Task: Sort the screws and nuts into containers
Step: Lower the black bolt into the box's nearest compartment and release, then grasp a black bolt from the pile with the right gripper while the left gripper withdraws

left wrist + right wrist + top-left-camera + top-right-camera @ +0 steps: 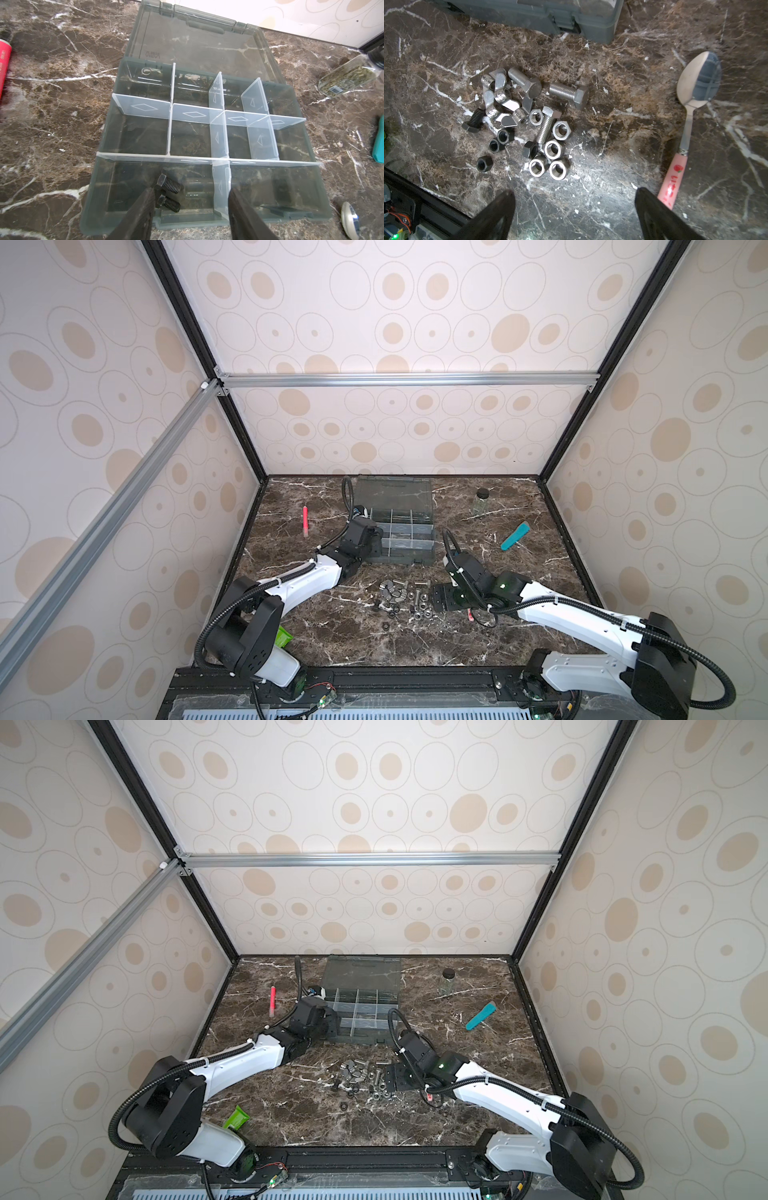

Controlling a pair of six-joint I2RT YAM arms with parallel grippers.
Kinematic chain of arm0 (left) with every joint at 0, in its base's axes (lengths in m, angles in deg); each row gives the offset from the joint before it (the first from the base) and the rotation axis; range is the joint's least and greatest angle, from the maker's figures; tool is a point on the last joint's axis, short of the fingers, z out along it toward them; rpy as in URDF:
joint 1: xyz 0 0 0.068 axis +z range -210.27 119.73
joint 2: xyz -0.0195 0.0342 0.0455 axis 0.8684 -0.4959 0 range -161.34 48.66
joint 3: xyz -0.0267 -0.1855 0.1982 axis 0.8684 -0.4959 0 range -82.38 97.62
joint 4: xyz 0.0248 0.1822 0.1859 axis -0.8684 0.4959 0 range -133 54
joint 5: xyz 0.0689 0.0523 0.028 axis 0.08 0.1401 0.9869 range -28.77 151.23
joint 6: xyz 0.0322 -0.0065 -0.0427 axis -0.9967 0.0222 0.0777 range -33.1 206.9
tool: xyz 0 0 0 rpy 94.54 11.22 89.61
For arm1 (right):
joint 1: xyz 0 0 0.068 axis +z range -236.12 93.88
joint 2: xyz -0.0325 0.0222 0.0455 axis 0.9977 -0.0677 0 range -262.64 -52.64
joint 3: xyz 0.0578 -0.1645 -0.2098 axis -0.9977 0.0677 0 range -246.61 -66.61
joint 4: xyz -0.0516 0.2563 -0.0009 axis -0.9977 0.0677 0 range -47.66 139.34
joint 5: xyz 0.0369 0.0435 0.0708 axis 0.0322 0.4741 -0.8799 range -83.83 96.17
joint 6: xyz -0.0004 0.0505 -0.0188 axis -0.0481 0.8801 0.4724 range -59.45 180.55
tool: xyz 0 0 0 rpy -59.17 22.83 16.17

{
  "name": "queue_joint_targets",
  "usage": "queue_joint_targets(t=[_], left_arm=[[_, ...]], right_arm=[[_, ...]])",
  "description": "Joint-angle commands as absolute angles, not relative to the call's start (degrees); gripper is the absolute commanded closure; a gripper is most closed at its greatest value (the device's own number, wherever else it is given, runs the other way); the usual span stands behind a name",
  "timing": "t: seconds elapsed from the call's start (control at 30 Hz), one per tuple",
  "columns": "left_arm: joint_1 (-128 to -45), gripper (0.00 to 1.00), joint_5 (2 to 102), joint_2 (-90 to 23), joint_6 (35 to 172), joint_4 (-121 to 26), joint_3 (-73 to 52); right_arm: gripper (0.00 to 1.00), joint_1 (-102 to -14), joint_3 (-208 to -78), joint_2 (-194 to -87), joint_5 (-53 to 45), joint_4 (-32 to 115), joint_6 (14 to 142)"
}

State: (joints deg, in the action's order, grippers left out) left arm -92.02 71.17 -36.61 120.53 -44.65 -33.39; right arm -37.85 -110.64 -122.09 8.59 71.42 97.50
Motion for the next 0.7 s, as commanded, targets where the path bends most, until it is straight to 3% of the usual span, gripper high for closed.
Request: queue_joint_targets(t=[0.0, 0.67], left_arm=[[-91.63, 0.42, 71.73, -33.96, 121.49, -44.2, -34.92], [-86.31, 0.4, 72.59, -14.25, 126.08, -37.54, -47.88]], right_arm=[[0.07, -36.91, -112.74, -123.15, 7.18, 70.97, 95.08], [0.09, -32.55, -128.57, -143.84, -8.49, 65.23, 65.92]])
